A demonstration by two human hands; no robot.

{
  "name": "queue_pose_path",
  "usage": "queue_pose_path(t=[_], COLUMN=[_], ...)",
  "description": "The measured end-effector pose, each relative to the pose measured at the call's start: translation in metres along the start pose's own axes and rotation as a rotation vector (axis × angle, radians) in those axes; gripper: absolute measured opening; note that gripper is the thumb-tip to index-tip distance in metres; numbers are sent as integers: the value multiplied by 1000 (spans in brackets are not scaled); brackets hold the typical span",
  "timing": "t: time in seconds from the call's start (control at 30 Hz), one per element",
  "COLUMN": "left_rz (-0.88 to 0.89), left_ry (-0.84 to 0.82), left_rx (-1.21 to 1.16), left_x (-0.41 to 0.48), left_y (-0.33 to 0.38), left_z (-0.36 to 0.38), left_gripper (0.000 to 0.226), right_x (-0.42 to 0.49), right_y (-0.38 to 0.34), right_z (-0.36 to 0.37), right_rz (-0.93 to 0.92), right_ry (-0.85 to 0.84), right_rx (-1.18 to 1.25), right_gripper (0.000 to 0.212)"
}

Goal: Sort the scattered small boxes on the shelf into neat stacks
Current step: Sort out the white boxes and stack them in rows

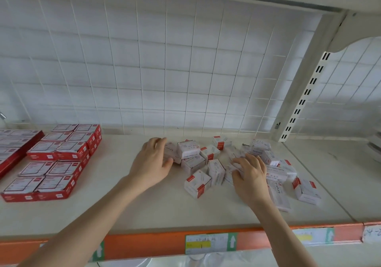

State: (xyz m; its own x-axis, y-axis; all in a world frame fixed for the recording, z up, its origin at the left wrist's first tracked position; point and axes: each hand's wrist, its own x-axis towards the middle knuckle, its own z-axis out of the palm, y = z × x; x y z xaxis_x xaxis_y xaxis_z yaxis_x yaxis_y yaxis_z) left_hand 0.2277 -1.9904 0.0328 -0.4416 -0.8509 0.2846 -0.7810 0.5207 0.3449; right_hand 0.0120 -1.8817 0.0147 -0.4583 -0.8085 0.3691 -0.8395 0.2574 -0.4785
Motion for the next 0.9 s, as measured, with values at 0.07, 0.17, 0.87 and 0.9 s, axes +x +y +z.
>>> queue_pose_path(t=[0.07,0.17,0.87,0.9], left_rz=[-8,19,-77,-83], left_ry=[-70,-154,-206,-203], left_rx=[16,36,226,221], left_x=[3,8,-8,-10], left_y=[-5,-5,-2,-2], left_z=[-2,-2,7,6], left_gripper=[62,66,45,44], right_x=[5,12,42,43], right_y=[-6,-25,-91,-90], right_z=[-2,-5,27,26], right_rz=[17,-62,-451,-453], right_ry=[1,1,-511,-519], right_rx=[7,-4,-363,-356], right_gripper=[33,36,53,53])
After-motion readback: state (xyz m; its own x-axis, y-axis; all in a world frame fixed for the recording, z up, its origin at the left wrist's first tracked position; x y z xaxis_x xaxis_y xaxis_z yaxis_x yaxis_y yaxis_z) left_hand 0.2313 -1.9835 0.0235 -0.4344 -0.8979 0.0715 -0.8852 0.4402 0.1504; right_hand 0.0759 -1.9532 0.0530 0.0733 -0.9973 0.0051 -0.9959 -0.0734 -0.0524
